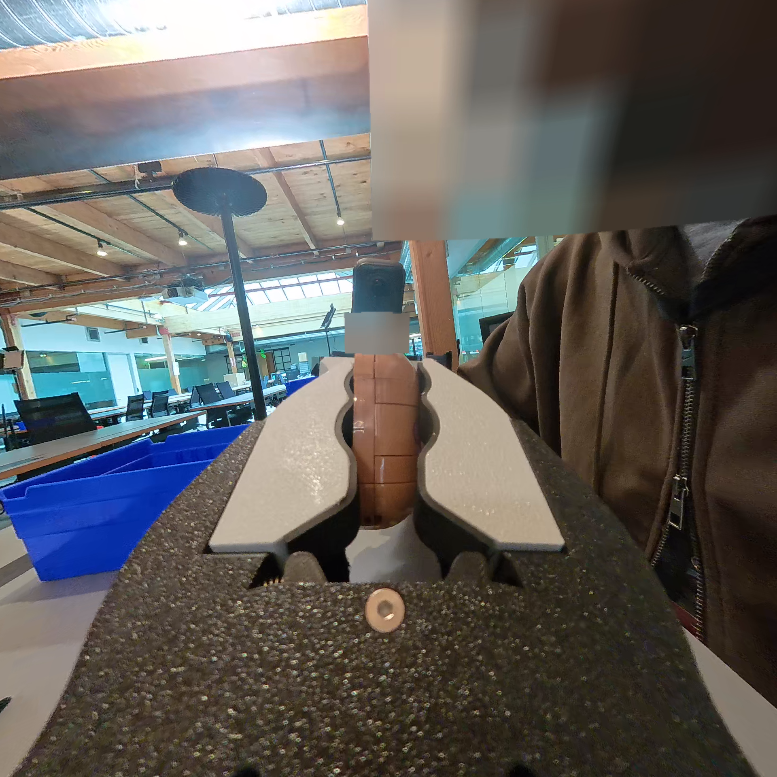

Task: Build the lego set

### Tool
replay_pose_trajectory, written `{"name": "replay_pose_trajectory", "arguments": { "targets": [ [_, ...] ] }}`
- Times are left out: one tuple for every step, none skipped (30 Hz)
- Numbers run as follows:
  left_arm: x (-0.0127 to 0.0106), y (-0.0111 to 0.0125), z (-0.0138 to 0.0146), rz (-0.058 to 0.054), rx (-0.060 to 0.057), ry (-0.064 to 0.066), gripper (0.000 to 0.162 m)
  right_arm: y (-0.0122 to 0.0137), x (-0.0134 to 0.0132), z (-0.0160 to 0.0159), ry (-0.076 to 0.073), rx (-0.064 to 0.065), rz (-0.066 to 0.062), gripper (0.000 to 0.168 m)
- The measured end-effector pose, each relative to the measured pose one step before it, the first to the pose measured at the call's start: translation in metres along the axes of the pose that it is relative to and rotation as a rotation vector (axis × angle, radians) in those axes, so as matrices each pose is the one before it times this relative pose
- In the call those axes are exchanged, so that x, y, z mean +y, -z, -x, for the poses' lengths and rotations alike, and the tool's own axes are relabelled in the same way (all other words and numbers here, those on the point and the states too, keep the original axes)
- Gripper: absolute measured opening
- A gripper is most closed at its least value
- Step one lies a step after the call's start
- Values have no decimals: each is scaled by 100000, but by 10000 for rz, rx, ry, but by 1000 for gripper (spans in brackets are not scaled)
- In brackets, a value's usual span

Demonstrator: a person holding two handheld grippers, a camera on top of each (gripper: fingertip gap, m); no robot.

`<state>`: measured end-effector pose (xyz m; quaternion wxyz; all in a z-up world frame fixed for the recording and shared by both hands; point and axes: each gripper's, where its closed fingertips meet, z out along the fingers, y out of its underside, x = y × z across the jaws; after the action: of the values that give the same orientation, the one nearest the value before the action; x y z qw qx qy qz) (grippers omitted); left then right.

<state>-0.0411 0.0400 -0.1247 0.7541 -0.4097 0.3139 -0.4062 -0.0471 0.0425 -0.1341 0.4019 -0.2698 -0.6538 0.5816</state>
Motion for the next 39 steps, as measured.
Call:
{"name": "replay_pose_trajectory", "arguments": {
  "targets": [
    [48,-15,11,21,-3,26,26,-11,23,40,-3,-36,8,17],
    [51,-25,30,25,-7,32,26,-50,69,29,-12,-27,27,17],
    [116,-49,-32,51,26,49,26,-51,63,23,-8,-7,10,17],
    [111,-42,-39,38,20,42,26,-26,44,55,-8,-37,-13,17],
    [36,-17,-72,-12,38,49,26,15,-9,64,-29,-67,-45,17],
    [58,-45,-25,26,11,47,26,35,5,25,-53,-60,-26,17],
    [78,-23,33,48,-39,0,26,46,26,-54,-106,-38,-8,17],
    [47,5,123,27,-74,12,26,20,78,-124,-158,-8,23,16],
    [78,38,141,30,-54,51,26,9,96,-133,-141,3,43,17],
    [66,37,67,25,-12,36,26,-5,83,-53,-69,-12,26,17],
    [40,-3,-42,18,22,-15,26,2,66,26,-31,-41,-2,17],
    [38,10,13,14,-27,-10,26,12,52,-22,-53,-12,8,16],
    [47,7,64,19,-18,41,26,12,82,-37,-63,-3,30,16],
    [54,3,-46,19,44,12,26,22,73,56,-4,-65,30,16],
    [56,-34,-72,15,19,-25,26,41,17,73,49,-59,1,16],
    [-9,-44,-42,-10,15,8,26,30,-34,34,-19,-39,-22,16],
    [-28,-25,-31,-17,12,16,26,21,-35,9,-78,-41,-38,16],
    [20,14,98,5,-51,35,26,16,31,-82,-82,9,11,16],
    [54,27,50,30,-5,31,26,3,50,-65,-28,8,32,16],
    [26,15,74,32,-41,4,26,11,17,-63,5,23,2,16],
    [-25,-12,26,6,-9,17,26,8,-34,-23,-14,11,-44,15],
    [-45,-31,9,-1,-18,-11,26,4,-65,-19,-47,-3,-71,16],
    [-56,-17,162,-1,-108,16,26,13,-89,-145,-49,65,-100,16],
    [-85,-5,188,1,-88,58,26,5,-49,-172,-136,64,-100,16],
    [-71,7,176,-5,-88,30,26,13,9,-166,-222,26,-52,16],
    [-86,-2,219,-52,-127,86,26,39,62,-196,-167,53,-5,16],
    [-156,53,262,-114,-140,179,26,50,51,-152,-106,59,-13,21],
    [-237,92,340,-177,-158,262,26,28,21,-171,-173,48,-52,30],
    [-264,117,430,-177,-189,339,26,32,73,-256,-277,115,-49,35],
    [-343,131,492,-231,-221,376,26,37,142,-471,-317,199,-45,38],
    [-374,133,522,-270,-247,423,26,17,138,-416,-292,178,-15,42],
    [-350,98,344,-279,-130,453,26,-186,155,-325,-279,154,35,44],
    [-298,66,192,-272,-51,416,26,-330,202,-204,-242,145,112,45],
    [-155,24,179,-195,-84,310,26,-396,256,-181,-203,173,167,46],
    [7,6,107,-99,-66,205,26,-384,231,-153,-181,146,102,47],
    [113,-21,-2,-21,0,139,26,-305,98,-41,-209,30,-29,46],
    [157,-31,-61,20,5,54,26,-284,30,113,-237,-28,-55,45],
    [199,-42,-28,51,-28,9,26,-296,25,154,-196,-79,-67,43],
    [172,-41,-52,52,-5,6,26,-210,-9,148,-126,-73,-71,37]
  ]
}}
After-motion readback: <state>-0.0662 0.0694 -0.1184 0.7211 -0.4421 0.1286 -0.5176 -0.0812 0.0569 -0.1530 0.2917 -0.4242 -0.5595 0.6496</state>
